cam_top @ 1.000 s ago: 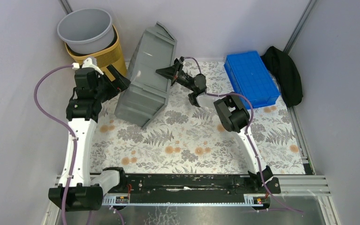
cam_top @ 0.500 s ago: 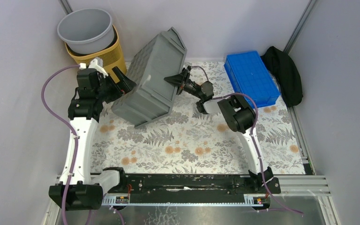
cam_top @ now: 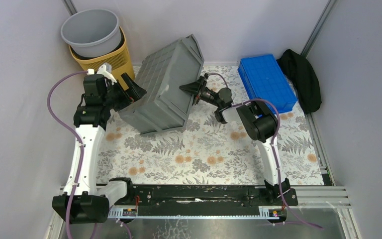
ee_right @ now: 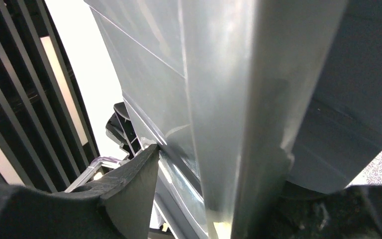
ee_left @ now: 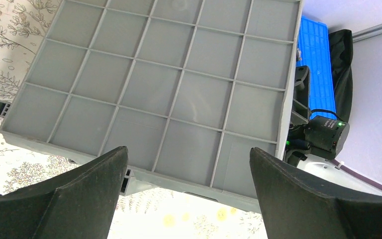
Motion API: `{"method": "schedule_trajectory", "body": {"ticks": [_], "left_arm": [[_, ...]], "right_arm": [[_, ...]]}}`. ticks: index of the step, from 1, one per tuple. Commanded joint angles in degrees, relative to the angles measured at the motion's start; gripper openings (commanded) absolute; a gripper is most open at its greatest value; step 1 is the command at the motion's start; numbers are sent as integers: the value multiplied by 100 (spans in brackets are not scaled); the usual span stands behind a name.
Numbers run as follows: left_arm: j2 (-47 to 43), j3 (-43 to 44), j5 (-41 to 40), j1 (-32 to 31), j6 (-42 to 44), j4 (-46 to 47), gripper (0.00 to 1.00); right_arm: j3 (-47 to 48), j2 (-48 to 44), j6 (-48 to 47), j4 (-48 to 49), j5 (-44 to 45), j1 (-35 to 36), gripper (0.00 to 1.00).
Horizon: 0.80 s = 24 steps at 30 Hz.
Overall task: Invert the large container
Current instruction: Turn the container upside down at the center of the board.
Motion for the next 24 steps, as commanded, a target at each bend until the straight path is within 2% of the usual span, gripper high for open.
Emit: {"method": "schedule_trajectory", "body": {"ticks": [1, 11, 24], "left_arm": [[-71, -59, 188, 20, 14, 308, 99], [-76, -160, 223, 11, 14, 380, 98], [-69, -227, 253, 21, 14, 431, 98]], "right_arm": [[-52, -464, -431, -238, -418, 22, 57], [-203, -659, -884, -1089, -634, 10, 57], [-379, -800, -1108, -1502, -659, -36, 57]]}}
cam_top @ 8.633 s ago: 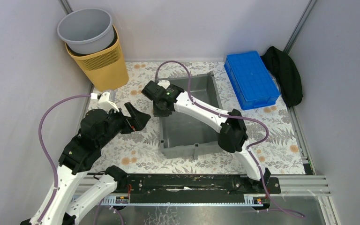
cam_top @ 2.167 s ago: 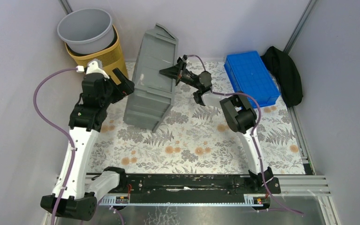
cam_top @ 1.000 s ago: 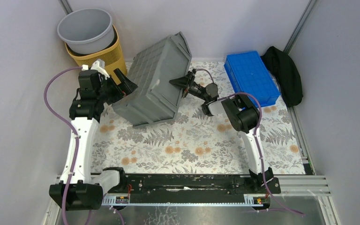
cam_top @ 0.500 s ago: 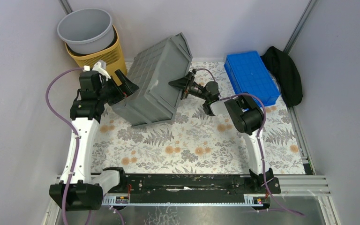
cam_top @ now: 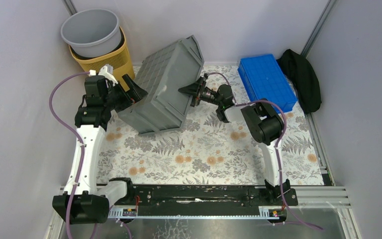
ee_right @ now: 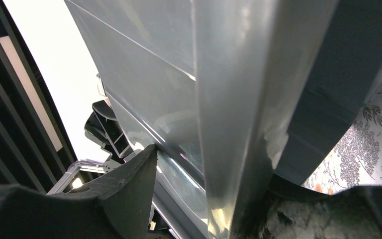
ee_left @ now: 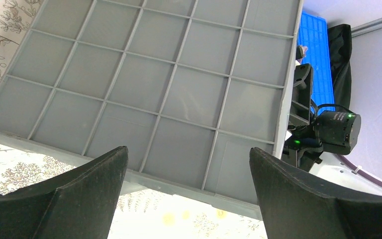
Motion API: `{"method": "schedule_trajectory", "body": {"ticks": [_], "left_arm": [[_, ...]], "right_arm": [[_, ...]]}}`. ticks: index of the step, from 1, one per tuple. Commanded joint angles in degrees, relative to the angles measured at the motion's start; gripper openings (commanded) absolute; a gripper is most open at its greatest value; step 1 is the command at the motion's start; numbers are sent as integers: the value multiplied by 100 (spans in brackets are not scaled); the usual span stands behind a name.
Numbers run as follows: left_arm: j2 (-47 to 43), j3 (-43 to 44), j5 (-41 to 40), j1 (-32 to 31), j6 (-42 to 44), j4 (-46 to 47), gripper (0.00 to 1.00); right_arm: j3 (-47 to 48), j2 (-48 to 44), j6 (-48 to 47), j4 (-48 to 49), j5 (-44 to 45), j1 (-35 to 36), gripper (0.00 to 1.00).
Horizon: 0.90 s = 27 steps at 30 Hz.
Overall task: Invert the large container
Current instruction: Turn the container upside down at the center of the board.
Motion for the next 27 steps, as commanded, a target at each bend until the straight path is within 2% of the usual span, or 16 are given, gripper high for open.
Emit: {"method": "schedule_trajectory", "body": {"ticks": [1, 13, 18, 24, 27], "left_arm": [[-42, -63, 137, 22, 14, 329, 98], [-41, -72, 167, 19, 14, 339, 98], [-47, -102, 175, 22, 12, 347, 98], [-59, -115, 182, 22, -2, 355, 98], [-56, -133, 189, 20, -4, 368, 98]], "right_arm": [[-147, -243, -295, -241, -290, -25, 57], [-561, -332, -96, 146, -270, -145, 54], [-737, -384, -112, 166, -295, -216, 49], [-875, -526, -480, -346, -375, -275, 57], [-911, -655, -789, -814, -389, -298, 57]]}}
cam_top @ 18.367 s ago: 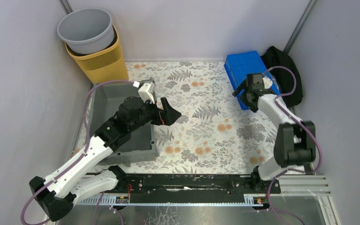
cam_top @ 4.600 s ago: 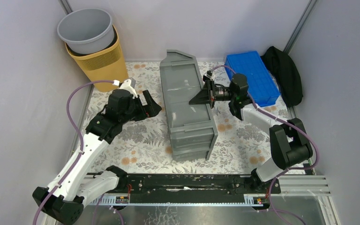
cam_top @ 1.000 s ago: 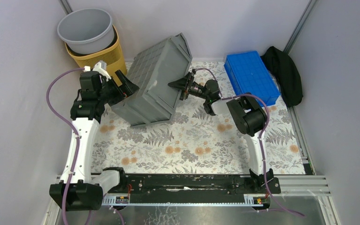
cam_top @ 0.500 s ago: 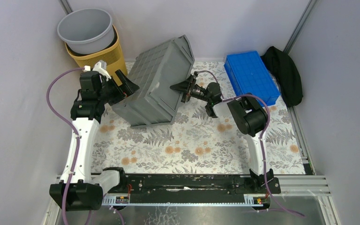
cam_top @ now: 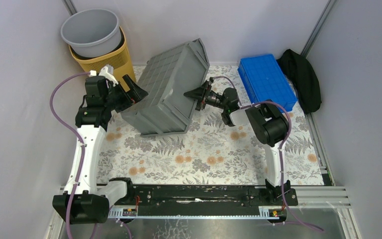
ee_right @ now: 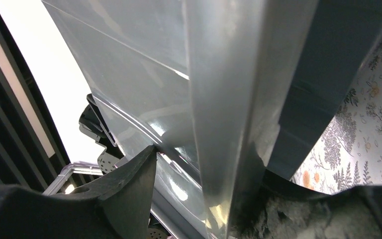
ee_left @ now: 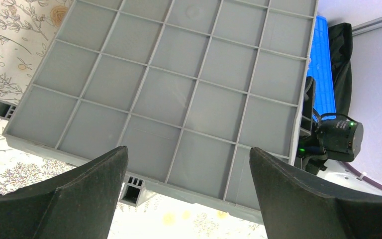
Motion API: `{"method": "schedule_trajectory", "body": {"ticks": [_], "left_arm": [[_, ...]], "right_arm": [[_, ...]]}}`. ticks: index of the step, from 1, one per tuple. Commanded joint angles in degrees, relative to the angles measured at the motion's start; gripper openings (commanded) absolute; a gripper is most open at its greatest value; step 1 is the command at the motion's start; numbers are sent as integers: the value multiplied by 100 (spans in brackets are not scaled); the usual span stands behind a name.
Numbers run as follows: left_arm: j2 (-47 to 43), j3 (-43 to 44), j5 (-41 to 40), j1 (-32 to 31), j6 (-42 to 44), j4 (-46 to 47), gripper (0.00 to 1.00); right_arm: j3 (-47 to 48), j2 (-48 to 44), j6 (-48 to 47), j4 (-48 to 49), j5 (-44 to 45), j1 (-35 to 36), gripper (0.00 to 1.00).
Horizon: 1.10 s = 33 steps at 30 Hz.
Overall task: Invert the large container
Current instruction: Turn the container upside down at the center of the board.
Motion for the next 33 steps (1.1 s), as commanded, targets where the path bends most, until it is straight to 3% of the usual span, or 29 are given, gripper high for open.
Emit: {"method": "schedule_trajectory", "body": {"ticks": [1, 10, 13, 24, 30, 33], "left_arm": [[-62, -79, 171, 18, -9, 307, 98], [-78, -156, 190, 19, -19, 342, 98], [-89, -180, 187, 18, -19, 345, 98], [-101, -229, 194, 17, -26, 371, 98], [-110, -257, 201, 22, -28, 379, 98], [-108, -275, 193, 16, -28, 396, 98]], "right_arm": [[-134, -358, -706, -1145, -318, -96, 57], [-226, -493, -1174, -1981, -353, -185, 49], [-239, -554, -1419, -2343, -362, -192, 60], [-305, -535, -1500, -2526, -380, -242, 61], [-384, -527, -1507, -2498, -359, -262, 56], [-433, -494, -1440, -2347, -354, -283, 47]]}}
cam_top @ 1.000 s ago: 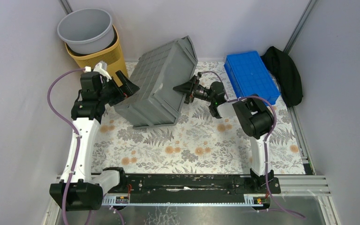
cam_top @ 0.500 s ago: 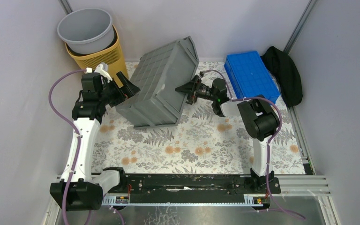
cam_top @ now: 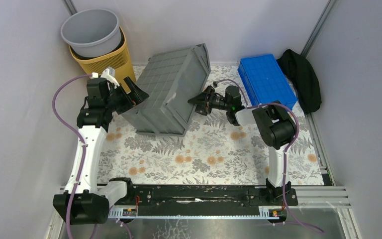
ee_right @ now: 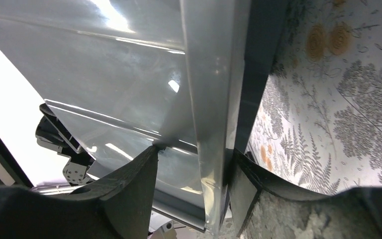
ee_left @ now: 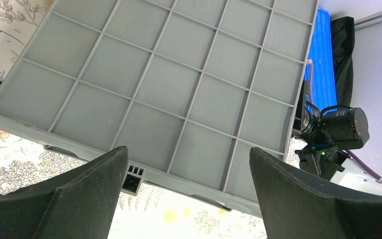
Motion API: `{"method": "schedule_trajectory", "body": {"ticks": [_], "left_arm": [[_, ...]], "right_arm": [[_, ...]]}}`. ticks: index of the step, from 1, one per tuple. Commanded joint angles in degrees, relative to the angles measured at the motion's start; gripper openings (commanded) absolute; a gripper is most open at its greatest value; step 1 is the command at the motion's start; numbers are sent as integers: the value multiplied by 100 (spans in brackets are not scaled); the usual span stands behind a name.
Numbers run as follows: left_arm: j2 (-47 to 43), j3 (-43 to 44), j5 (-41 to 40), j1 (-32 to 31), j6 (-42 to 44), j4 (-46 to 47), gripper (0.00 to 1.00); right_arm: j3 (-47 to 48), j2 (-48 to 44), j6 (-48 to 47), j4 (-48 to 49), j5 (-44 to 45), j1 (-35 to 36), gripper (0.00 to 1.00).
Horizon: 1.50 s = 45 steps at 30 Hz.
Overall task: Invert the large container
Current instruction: Turn the container upside down at the center of the board.
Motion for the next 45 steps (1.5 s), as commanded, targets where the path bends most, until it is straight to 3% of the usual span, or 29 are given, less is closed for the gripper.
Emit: {"method": "schedule_trajectory", "body": {"ticks": [1, 11, 28, 45], "left_arm": [[-88, -56, 105, 16, -26, 280, 98], [-81, -69, 110, 20, -21, 289, 98], [-18, -41, 111, 22, 1, 317, 98], [16, -67, 60, 22, 18, 325, 98]], "right_arm": [[-121, 80, -82, -302, 75, -37, 44], [-134, 239, 191, 115, 85, -36, 0], [-146, 388, 443, 736, 162, -62, 0], [-337, 436, 295, 670, 269, -153, 0]]}}
